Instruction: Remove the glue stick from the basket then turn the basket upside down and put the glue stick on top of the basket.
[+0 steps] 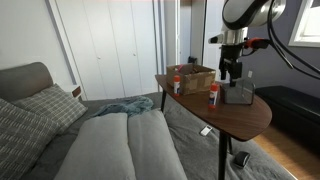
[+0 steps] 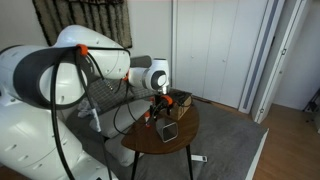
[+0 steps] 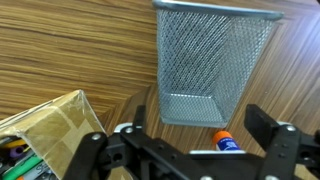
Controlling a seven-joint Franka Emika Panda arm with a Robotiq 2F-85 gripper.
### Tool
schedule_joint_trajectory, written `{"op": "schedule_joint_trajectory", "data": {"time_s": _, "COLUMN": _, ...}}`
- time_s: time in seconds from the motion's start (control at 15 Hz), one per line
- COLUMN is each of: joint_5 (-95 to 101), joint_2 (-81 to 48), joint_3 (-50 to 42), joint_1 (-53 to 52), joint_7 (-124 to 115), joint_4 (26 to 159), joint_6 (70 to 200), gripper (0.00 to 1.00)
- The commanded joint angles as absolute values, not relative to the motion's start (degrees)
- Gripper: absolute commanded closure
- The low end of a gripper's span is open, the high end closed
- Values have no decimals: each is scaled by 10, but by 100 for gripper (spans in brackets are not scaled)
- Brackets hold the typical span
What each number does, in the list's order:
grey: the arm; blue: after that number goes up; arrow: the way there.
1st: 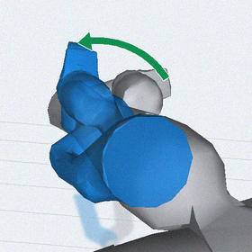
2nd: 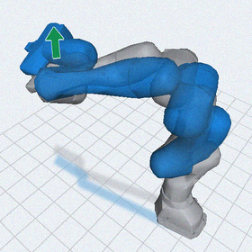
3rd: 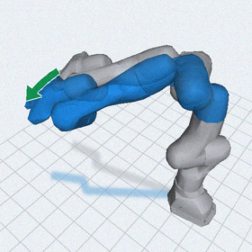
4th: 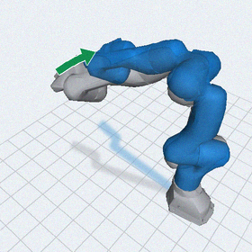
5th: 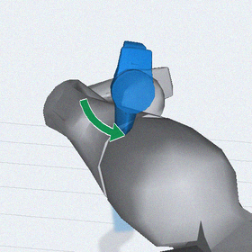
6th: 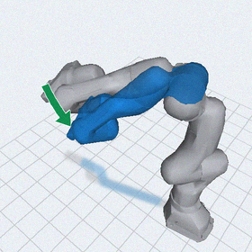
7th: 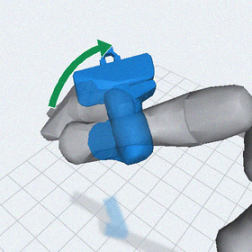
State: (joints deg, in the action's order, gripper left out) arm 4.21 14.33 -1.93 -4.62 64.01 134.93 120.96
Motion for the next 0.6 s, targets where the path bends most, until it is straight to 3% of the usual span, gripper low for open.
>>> {"op": "schedule_joint_trajectory", "data": {"time_s": 0.0, "joint_5": 24, "joint_2": 139, "joint_3": -23, "joint_1": -48, "joint_7": 652, "joint_4": 1357, "joint_6": 1229, "gripper": 0}}
{"op": "schedule_joint_trajectory", "data": {"time_s": 0.53, "joint_5": 15, "joint_2": 119, "joint_3": -22, "joint_1": -46, "joint_7": 652, "joint_4": 1372, "joint_6": 1265, "gripper": 0}}
